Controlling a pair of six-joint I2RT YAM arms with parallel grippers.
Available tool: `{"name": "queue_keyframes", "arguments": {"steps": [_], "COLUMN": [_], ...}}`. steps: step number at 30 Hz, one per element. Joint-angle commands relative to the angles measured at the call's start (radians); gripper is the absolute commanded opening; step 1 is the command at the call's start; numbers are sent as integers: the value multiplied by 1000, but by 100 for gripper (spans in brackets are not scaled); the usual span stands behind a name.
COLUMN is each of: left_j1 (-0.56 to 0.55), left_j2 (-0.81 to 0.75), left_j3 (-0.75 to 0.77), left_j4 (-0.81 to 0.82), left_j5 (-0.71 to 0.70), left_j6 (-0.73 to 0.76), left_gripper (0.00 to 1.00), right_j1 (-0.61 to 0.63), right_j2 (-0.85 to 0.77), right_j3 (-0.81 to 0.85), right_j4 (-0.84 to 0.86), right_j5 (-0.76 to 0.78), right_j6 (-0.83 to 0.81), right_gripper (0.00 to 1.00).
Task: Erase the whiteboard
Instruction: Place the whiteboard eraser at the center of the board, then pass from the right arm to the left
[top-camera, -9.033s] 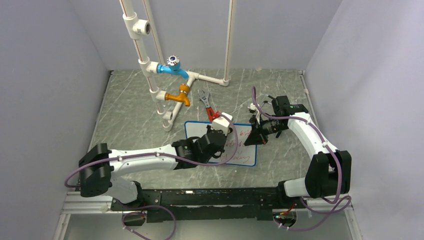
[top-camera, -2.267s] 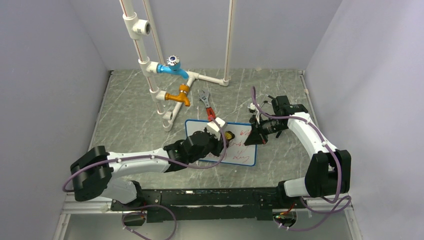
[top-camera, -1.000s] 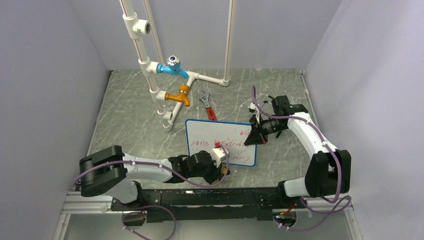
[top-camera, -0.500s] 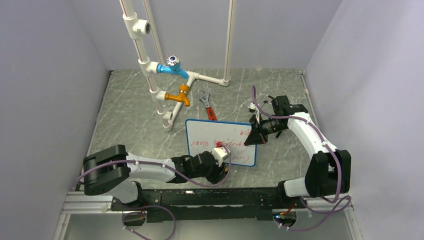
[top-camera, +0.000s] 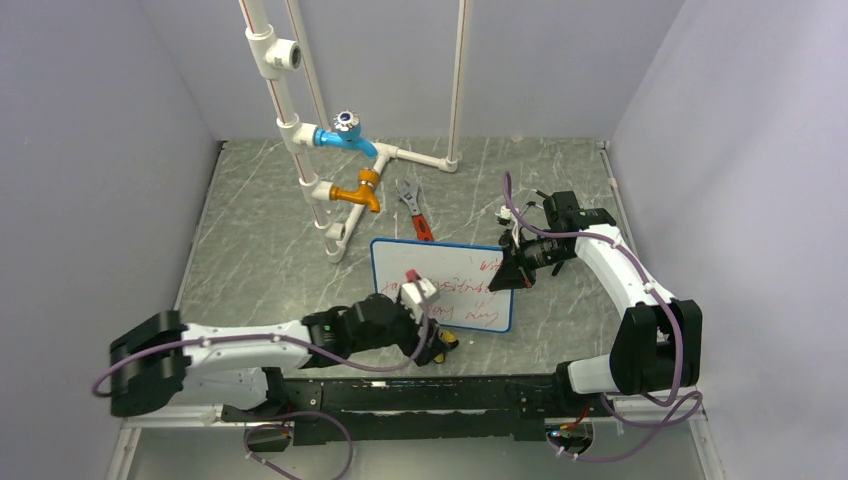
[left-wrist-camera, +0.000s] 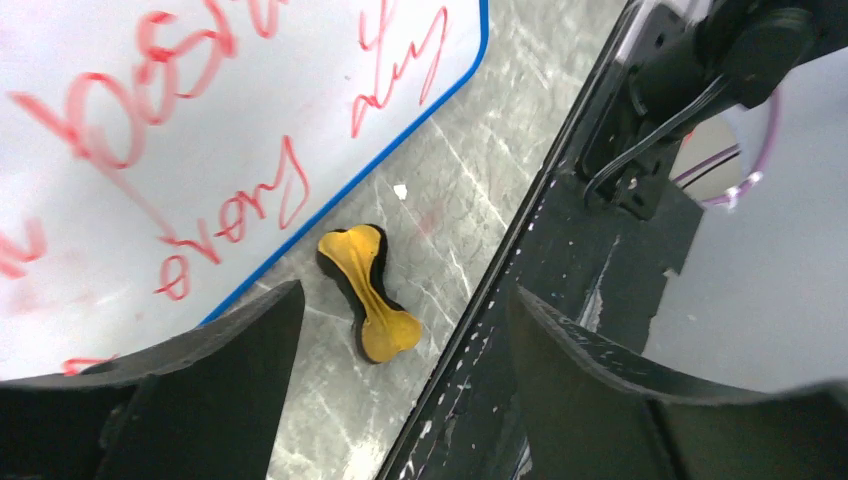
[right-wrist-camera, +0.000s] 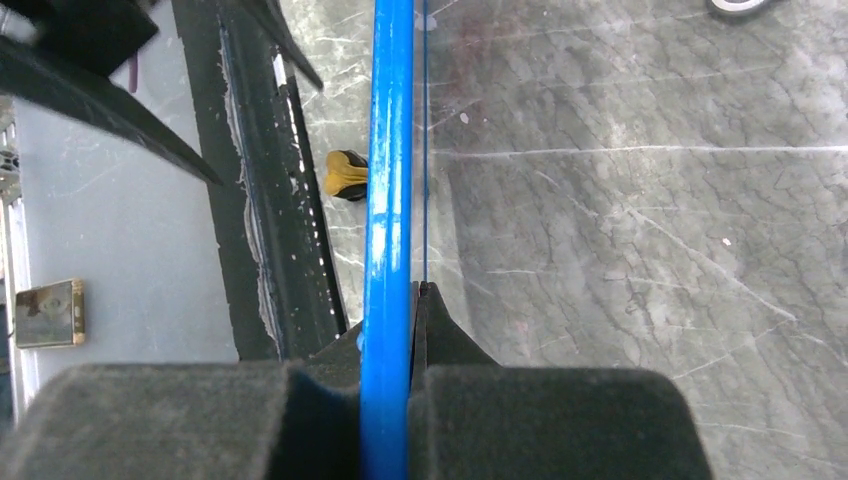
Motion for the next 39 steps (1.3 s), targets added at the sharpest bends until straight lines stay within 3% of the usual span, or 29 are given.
{"name": "queue_keyframes", "arguments": {"steps": [1, 4, 8, 14, 21, 26, 31, 35, 39], "left_j1": [113, 239, 354, 537, 728, 749, 749, 750, 750], "left_j2": [-183, -320, -465, -561, -415, -277, -172, -95, -3], "left_j3": [-106, -194, -297, -438, -468, -428, -414, -407, -384], "left_j4": [46, 54, 68, 274, 592, 757, 859, 967, 1070], "left_j5": [148, 225, 228, 293, 511, 674, 731, 778, 860], "left_j6": [4, -13, -22, -77, -113, -91, -86, -101, -146], "left_gripper": [83, 91, 96, 99, 99, 96, 90, 81, 64], "right_j1": [-5, -25, -75, -86, -82, -61, -31, 9, 23], "right_j2": [6, 24, 55, 59, 109, 144, 171, 188, 192], "right_j3": [36, 77, 127, 128, 182, 193, 227, 237, 253], "right_j4": [-35, -84, -170, -224, -349, -395, -423, -407, -386], "right_j5": [88, 105, 91, 109, 74, 29, -2, -19, -33], "right_j6": [-81, -143, -249, -352, -474, -518, -532, -505, -474], "right_gripper": [0, 0, 0, 0, 0, 0, 0, 0, 0]}}
